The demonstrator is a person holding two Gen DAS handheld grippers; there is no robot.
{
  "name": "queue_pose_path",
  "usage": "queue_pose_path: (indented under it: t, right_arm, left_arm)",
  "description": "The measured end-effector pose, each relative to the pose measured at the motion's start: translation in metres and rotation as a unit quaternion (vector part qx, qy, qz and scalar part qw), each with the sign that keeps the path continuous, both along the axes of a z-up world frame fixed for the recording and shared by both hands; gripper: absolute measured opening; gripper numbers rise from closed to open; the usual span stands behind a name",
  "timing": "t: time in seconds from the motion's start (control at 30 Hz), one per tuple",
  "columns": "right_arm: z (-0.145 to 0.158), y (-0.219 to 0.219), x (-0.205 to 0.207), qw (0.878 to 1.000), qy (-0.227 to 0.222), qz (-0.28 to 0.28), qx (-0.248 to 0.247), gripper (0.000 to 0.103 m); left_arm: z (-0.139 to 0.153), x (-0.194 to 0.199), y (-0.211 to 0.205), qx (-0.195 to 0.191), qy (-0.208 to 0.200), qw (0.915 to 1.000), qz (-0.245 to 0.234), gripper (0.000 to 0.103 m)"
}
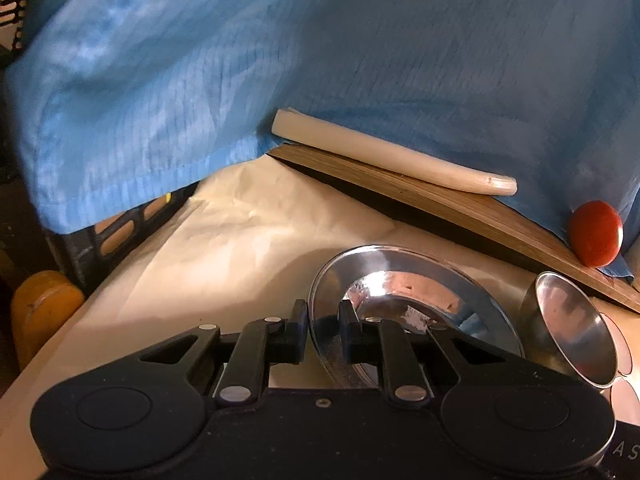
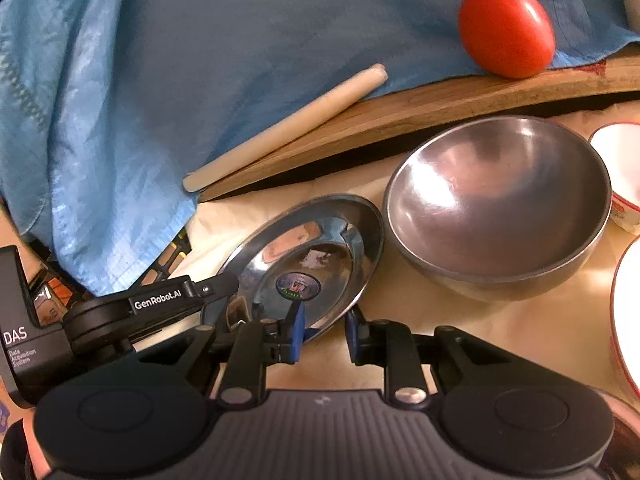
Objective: Organize plates and bowls
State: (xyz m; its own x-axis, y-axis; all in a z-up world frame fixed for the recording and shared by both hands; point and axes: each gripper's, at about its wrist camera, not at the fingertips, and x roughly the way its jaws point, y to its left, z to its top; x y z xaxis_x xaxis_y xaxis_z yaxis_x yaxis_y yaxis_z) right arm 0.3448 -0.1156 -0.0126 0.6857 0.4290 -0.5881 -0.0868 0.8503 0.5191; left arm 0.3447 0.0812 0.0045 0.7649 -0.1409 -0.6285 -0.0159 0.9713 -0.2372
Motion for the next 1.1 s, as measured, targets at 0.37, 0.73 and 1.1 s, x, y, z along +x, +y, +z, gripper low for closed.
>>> queue_pose_path:
  t: [0.37, 0.73, 1.1]
  right_arm:
    - [0.018, -0.010, -0.027, 0.999, -0.032, 0.011, 0.003, 0.025]
    - [0.035, -0.049, -0.072, 0.998, -0.055, -0.006, 0.018, 0.025]
    - [0.029, -0.093, -0.129, 0.997, -0.071, -0.037, 0.004, 0.025]
  left_arm:
    - [0.026, -0.042, -0.012, 0.010, -0.029, 0.9995, 0.008, 0.017]
    - [0.052, -0.086, -0.051, 0.016, -0.054, 0.9983, -0.016, 0.017]
    - [0.050, -0.132, -0.096, 0.010, -0.061, 0.9964, -0.058, 0.017]
